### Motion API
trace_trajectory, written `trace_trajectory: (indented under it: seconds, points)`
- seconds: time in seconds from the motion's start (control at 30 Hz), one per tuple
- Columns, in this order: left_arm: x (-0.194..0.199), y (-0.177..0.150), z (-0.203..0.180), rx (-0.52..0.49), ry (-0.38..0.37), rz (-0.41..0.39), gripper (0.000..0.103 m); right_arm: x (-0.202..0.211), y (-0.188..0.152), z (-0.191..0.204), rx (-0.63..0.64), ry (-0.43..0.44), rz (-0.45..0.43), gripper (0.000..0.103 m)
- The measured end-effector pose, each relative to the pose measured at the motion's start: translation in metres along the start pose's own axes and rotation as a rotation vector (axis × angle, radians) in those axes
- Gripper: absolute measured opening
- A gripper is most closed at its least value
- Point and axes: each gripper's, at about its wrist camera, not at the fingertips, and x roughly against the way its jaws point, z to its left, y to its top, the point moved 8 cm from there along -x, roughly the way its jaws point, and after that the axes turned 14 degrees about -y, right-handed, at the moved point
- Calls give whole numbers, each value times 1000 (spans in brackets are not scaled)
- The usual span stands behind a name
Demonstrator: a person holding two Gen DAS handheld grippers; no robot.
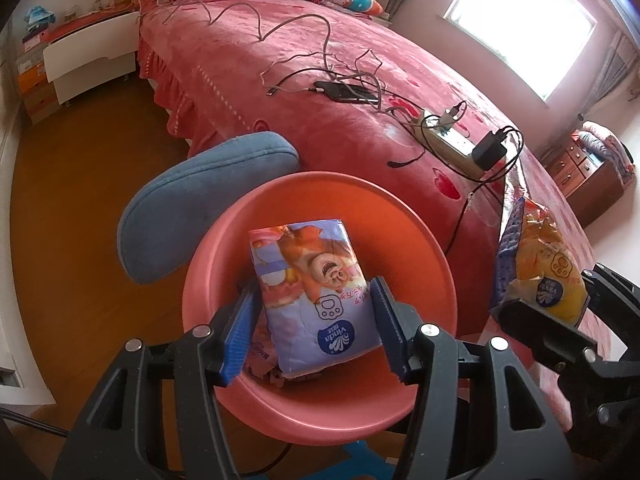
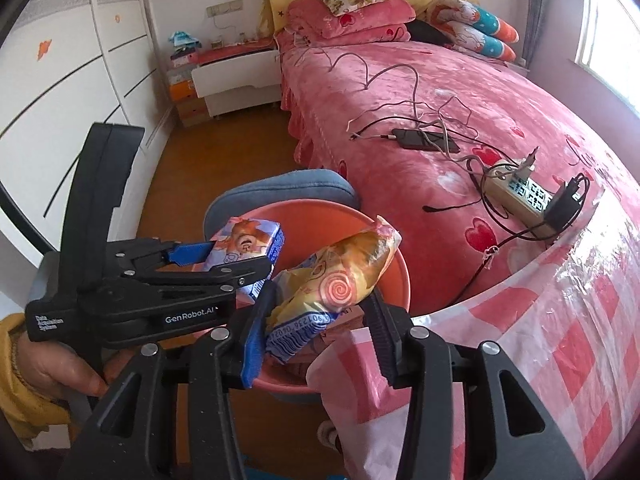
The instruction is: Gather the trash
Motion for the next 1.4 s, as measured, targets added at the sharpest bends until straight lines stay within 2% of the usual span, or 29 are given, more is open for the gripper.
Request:
trace_trajectory:
  seconds: [0.27, 0.37, 0.43, 0.5, 0.7, 1.07, 1.4]
  points:
    - [-5, -6, 1, -5, 9, 19, 57, -9, -4, 2, 13, -9, 9, 49]
    - [-7, -7, 2, -11, 30, 25, 59, -12, -5, 1, 23, -29, 3, 56]
    - [-8, -7, 2, -21, 50, 29, 69, -14, -8, -1, 17, -39, 7, 69]
    - [-8, -7, 2, -29, 71, 28, 72, -15, -9, -7, -6, -48, 8, 78]
    - [-7, -5, 1, -47, 110, 24, 79, -10, -13, -33, -113, -59, 8, 90]
    - [-3, 0, -27, -165, 176, -1, 87, 12, -31, -93, -305, -99, 7, 92]
    - [2, 2, -70, -296, 202, -37, 92, 38, -54, -134, -375, -183, -21, 92]
